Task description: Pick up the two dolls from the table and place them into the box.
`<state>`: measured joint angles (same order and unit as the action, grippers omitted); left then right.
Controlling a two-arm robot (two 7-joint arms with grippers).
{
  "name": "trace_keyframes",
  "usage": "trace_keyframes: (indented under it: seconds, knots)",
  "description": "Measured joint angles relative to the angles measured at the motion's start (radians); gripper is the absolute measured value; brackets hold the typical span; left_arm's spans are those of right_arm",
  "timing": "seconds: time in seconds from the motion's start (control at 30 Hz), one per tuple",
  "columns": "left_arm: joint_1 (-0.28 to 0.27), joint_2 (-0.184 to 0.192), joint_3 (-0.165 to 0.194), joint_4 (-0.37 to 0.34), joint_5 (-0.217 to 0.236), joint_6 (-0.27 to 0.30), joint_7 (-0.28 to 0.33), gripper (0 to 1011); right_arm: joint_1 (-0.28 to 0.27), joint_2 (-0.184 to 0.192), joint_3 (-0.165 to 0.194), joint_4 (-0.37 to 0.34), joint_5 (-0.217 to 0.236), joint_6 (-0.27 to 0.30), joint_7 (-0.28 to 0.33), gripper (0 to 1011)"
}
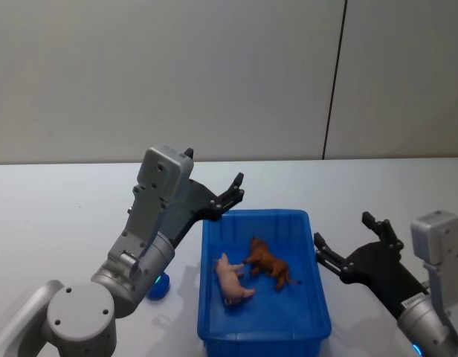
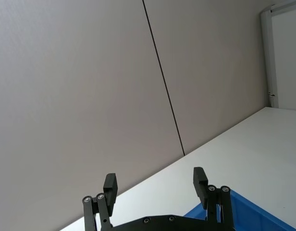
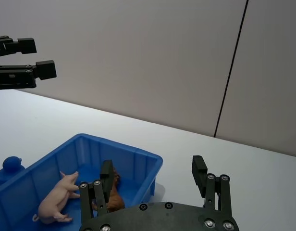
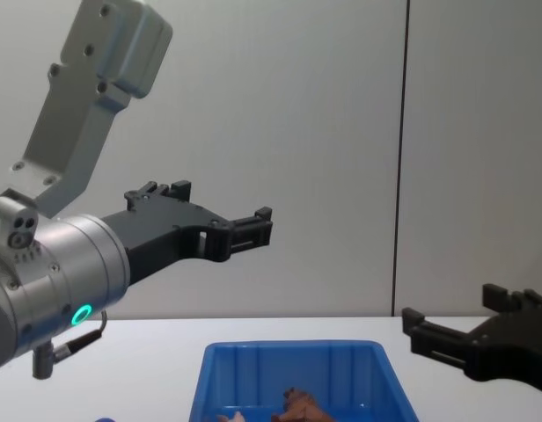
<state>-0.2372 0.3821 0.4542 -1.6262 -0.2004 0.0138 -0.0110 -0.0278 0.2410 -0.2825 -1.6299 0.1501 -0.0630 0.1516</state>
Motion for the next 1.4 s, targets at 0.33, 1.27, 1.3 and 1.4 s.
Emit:
trace_keyframes:
  seconds: [0.33,1.27,1.3,1.4]
  knots:
    - [0.012,0.012,-0.009,-0.007,-0.016,0.021,0.005,1001,-0.028,0.014,0.004,-0.025,0.008,-0.012,-0.031,1001]
    - [0.079,0.095,-0.077,-0.006,-0.184,0.140,0.021,1001,-0.049,0.024,0.007,-0.044,0.014,-0.021,-0.054,1001]
    - [0.082,0.097,-0.079,-0.003,-0.194,0.147,0.020,1001,-0.049,0.024,0.007,-0.044,0.014,-0.021,-0.054,1001]
    - [0.087,0.100,-0.082,0.002,-0.207,0.157,0.017,1001,-0.050,0.024,0.007,-0.045,0.014,-0.022,-0.055,1001]
